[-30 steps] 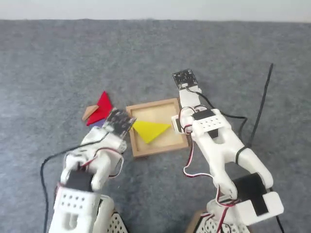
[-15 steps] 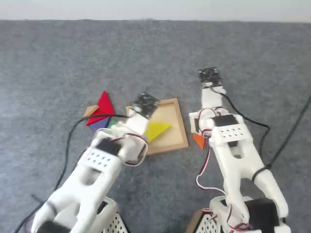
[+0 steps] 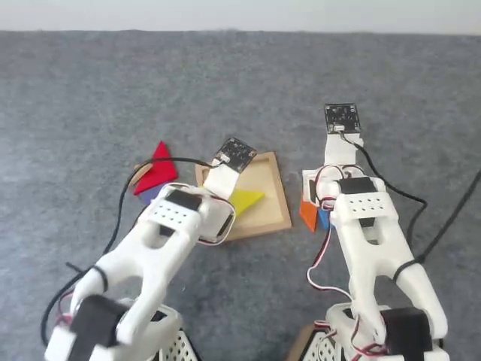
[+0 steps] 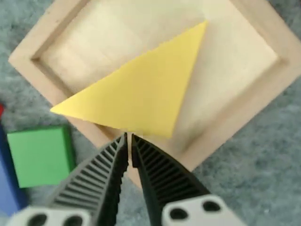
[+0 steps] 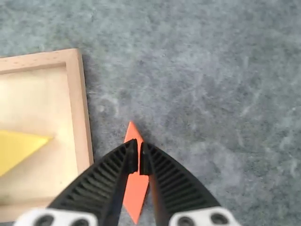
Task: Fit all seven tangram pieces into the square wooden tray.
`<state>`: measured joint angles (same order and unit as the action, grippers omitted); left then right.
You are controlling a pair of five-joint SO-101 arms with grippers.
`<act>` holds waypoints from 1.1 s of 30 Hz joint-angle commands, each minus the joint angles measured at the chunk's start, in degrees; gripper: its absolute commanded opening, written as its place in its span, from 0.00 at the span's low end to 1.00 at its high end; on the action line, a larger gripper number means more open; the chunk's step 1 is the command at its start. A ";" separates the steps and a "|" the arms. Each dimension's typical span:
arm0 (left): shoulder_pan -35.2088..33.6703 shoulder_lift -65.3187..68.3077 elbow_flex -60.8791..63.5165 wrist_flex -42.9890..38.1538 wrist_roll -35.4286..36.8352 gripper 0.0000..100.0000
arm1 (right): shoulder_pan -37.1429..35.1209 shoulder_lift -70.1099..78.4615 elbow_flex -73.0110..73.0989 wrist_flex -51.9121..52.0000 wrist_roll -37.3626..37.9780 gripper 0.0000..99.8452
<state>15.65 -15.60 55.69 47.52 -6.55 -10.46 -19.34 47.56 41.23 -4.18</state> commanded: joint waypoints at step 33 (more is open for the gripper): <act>6.24 1.85 -8.13 0.62 8.70 0.01 | 0.40 -1.54 0.00 -1.01 -0.35 0.01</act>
<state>22.68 -9.80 49.89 43.65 2.51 -10.29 -19.34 47.74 40.53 -4.26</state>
